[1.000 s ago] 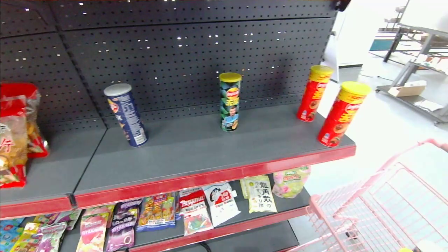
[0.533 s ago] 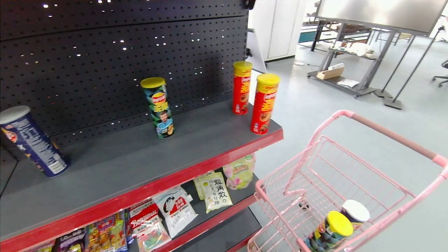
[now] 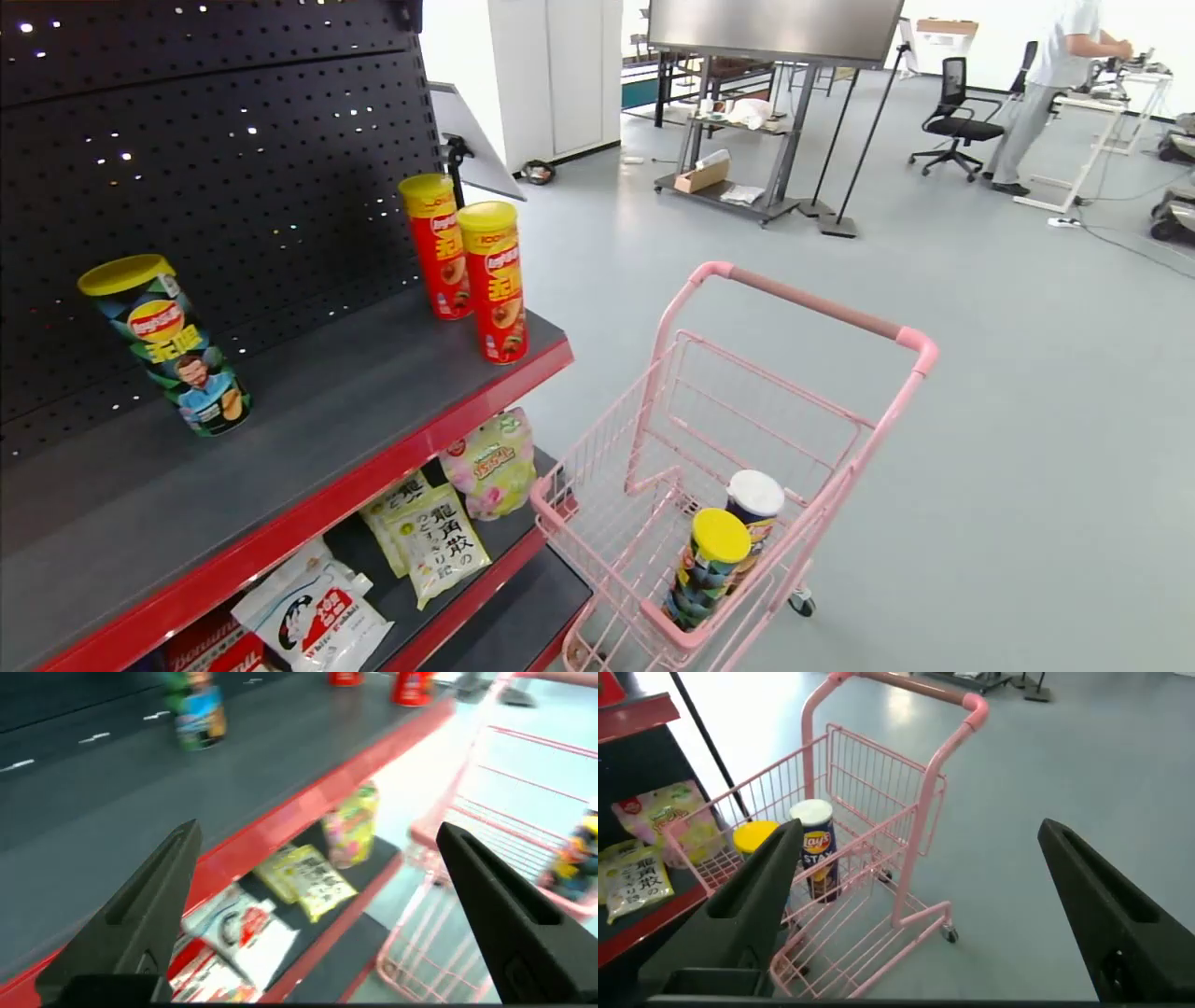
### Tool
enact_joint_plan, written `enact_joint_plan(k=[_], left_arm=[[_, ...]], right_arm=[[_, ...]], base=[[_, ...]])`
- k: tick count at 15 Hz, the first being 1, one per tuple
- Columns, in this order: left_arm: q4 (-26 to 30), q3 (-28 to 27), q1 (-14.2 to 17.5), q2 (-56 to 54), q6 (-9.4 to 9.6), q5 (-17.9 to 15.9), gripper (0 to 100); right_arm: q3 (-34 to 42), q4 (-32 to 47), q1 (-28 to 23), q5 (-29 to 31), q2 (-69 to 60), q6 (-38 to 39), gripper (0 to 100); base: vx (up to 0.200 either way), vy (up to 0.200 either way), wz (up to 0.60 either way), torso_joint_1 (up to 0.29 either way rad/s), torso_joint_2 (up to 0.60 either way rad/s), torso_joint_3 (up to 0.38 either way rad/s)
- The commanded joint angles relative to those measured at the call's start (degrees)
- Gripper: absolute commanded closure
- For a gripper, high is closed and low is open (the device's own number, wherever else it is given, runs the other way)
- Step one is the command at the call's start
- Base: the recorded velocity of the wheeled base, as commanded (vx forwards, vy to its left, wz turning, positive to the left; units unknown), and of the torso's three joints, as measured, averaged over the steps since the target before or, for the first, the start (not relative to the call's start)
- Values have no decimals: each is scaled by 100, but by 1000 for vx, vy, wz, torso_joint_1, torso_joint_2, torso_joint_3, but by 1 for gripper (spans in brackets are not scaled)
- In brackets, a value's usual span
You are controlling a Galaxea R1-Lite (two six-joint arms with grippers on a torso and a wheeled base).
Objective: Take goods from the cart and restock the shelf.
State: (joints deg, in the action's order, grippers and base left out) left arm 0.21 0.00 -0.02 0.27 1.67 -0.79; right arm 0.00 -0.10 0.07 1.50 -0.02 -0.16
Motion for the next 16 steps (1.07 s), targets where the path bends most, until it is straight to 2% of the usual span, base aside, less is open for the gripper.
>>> enact_joint_plan(k=[1,5,6,7,8,9,10,11,12,13,14,16], left_arm=[[-3,0,2,0,0,0,0],[-3,0,2,0,0,0,0],[-3,0,2,0,0,0,0],[-3,0,2,0,0,0,0],[-3,0,2,0,0,0,0],[-3,0,2,0,0,0,0],[-3,0,2,0,0,0,0],[-3,0,2,0,0,0,0],[-3,0,2,0,0,0,0],[-3,0,2,0,0,0,0],[-3,0,2,0,0,0,0],[-3,0,2,0,0,0,0]], right_arm=[[0,1,1,-1,2,-2,0],[-18,10,28,-71,55,-116,0],[-193,-8,54,-387,169,-72,0],[-1608,-69,186,-827,1743,367,0],[-3313,-113,177,-783,3193,983,0],[-4614,-61,177,-756,4318,1273,0],[-4693,-122,160,-625,4924,1176,0],[-4368,-140,168,-493,5030,1053,0],[-3463,-579,494,-484,5373,1071,0],[-2962,-1370,889,-475,5812,1229,0],[-2619,-2223,1039,-396,6454,1466,0],[-2347,-2847,1381,-343,7069,1492,0]], base=[[0,0,0,0,0,0],[0,0,0,0,0,0],[0,0,0,0,0,0],[0,0,0,0,0,0],[0,0,0,0,0,0],[0,0,0,0,0,0],[0,0,0,0,0,0],[0,0,0,0,0,0],[0,0,0,0,0,0],[0,0,0,0,0,0],[0,0,0,0,0,0],[0,0,0,0,0,0]])
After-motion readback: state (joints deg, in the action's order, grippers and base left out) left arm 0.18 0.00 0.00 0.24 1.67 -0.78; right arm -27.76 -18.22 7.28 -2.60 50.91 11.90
